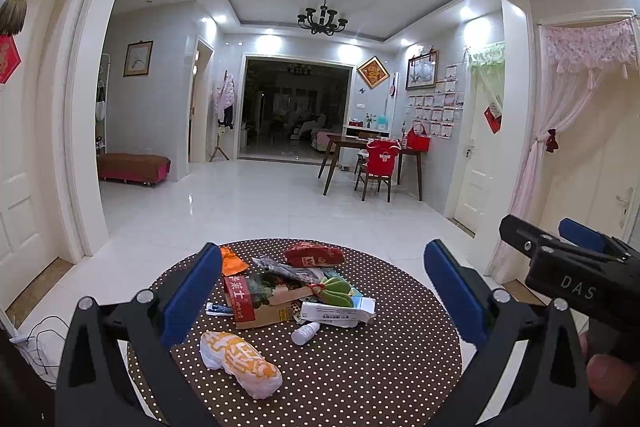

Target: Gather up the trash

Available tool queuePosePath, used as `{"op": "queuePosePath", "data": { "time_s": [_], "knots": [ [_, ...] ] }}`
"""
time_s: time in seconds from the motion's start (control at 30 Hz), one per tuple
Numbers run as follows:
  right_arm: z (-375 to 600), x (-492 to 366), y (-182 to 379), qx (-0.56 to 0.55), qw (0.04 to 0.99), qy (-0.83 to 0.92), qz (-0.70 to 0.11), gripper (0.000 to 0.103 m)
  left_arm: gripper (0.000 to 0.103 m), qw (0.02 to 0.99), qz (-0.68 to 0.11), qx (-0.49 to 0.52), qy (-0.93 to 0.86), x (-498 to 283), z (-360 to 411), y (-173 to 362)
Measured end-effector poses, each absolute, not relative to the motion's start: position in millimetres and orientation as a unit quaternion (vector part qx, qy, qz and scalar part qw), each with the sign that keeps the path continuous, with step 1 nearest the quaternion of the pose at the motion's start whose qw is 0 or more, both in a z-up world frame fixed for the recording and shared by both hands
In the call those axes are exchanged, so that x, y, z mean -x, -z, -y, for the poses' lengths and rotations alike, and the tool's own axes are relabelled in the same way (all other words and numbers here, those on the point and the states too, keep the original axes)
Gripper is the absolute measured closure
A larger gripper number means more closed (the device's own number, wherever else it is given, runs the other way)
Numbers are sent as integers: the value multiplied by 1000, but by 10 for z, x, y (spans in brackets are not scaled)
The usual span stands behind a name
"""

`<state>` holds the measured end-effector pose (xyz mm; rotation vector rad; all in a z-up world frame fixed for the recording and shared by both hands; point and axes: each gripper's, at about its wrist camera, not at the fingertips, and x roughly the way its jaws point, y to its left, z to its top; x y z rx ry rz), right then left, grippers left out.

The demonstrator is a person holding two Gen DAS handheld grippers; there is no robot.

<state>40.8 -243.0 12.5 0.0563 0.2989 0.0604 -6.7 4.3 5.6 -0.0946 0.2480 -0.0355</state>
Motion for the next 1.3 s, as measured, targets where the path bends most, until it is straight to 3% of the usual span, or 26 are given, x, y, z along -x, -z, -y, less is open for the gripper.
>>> {"op": "queuePosePath", "data": {
  "time_s": [0.9,1.3],
  "knots": [
    [2431,-456,-82,-25,986,-26,-162,6,4,988,-142,57,11,-10,-150,118],
    [2367,-805,239,-13,976,-27,-217,6,4,973,-215,71,-40,-296,-508,688]
  ]
}}
